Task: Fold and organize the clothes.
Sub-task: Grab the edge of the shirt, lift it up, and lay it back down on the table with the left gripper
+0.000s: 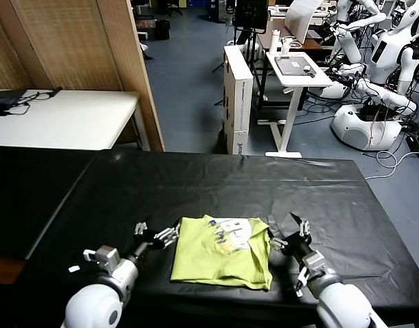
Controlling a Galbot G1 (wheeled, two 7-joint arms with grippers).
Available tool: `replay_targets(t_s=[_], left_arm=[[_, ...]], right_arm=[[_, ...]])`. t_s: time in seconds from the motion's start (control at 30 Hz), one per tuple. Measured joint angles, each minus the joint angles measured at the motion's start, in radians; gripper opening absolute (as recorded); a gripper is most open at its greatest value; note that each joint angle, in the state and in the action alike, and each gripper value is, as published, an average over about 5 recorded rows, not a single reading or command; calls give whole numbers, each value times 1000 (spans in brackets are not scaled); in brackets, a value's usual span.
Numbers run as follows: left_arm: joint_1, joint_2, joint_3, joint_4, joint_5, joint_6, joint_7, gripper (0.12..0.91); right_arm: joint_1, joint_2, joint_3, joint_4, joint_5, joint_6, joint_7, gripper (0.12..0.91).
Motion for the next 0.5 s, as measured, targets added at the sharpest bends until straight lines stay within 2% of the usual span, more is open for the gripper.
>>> replay_targets(t_s=[0.17, 0.3, 0.5], left_arm=[[1, -5, 0, 3, 6, 0, 4, 907], [0, -7, 2, 13, 13, 0, 6, 907], [9, -10, 4, 23, 24, -3, 8, 907]], right_arm=[[-11, -26, -15, 31, 54, 4, -8, 907], [26, -17, -52, 19, 100, -3, 11, 907], [127, 34, -144, -39, 38, -49, 26, 907]])
